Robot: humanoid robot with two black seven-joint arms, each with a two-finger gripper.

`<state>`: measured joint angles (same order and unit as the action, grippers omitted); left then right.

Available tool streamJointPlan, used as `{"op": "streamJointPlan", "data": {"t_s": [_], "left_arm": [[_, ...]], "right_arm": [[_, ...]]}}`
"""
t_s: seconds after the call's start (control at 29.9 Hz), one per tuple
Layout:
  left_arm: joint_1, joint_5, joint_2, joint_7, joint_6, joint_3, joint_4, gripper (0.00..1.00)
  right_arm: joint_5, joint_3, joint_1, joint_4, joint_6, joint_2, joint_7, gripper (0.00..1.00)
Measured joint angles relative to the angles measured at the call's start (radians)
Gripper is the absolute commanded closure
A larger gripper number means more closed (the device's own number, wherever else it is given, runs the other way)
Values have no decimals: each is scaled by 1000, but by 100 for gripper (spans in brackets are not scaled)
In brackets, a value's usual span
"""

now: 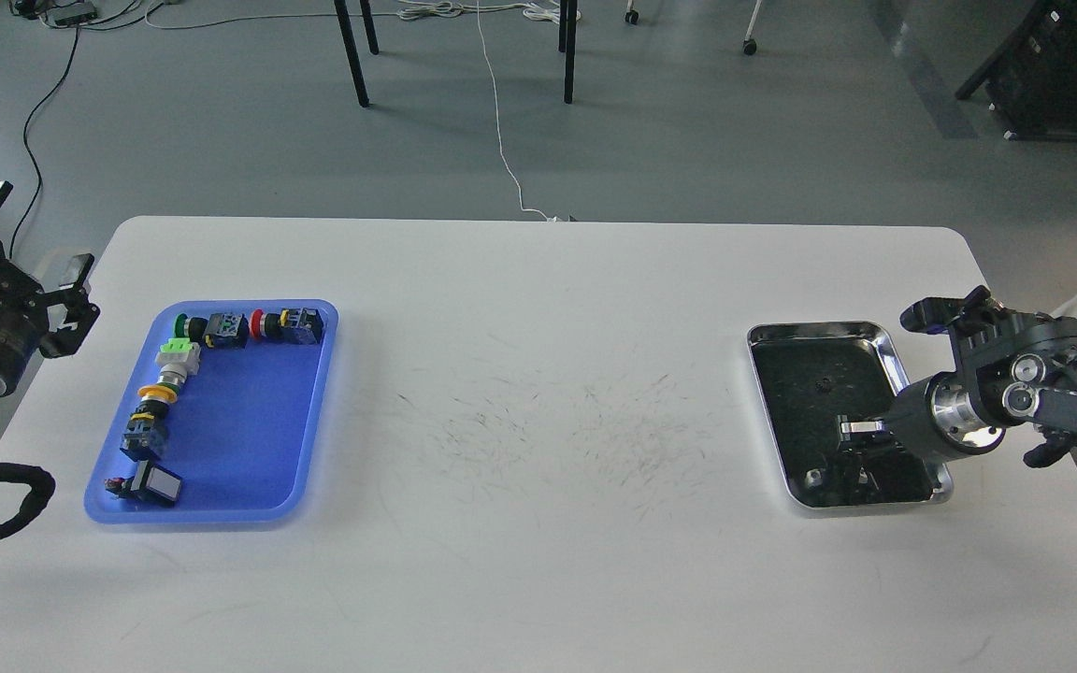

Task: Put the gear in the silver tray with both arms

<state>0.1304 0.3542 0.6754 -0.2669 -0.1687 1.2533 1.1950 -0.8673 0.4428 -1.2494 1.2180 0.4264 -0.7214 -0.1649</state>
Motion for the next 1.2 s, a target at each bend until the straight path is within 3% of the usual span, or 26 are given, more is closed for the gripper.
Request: {"op": "streamJointPlan", "data": {"t_s": [0.23, 0.43, 0.57, 0.67, 0.8, 0.9, 1.07, 1.2], "left_arm": [[0, 0, 1, 0, -1, 0, -1, 2], [11, 1, 1, 2, -2, 0, -4, 2], [35, 2, 0, 5, 0, 0, -9, 2], [69, 0, -2, 17, 0, -5, -13, 2], [126, -2, -6, 38, 2, -13, -13, 2], [169, -2, -13, 56, 28, -18, -16, 2], [238, 2, -87, 69, 68, -41, -74, 2], [289, 0, -150, 70, 71, -73, -169, 2]], "right_arm": [[8, -100, -4, -2, -2, -51, 1, 5], [93, -388, 22, -9, -13, -140, 23, 5], [368, -599, 46, -55, -14, -174, 100, 5], [667, -696, 51, -99, -6, -201, 132, 5], [1091, -734, 68, -150, 31, -230, 153, 5], [1344, -736, 124, -204, 57, -229, 198, 5], [1569, -744, 273, -257, 62, -164, 268, 4], [1615, -786, 377, -262, 62, -84, 281, 1]]}}
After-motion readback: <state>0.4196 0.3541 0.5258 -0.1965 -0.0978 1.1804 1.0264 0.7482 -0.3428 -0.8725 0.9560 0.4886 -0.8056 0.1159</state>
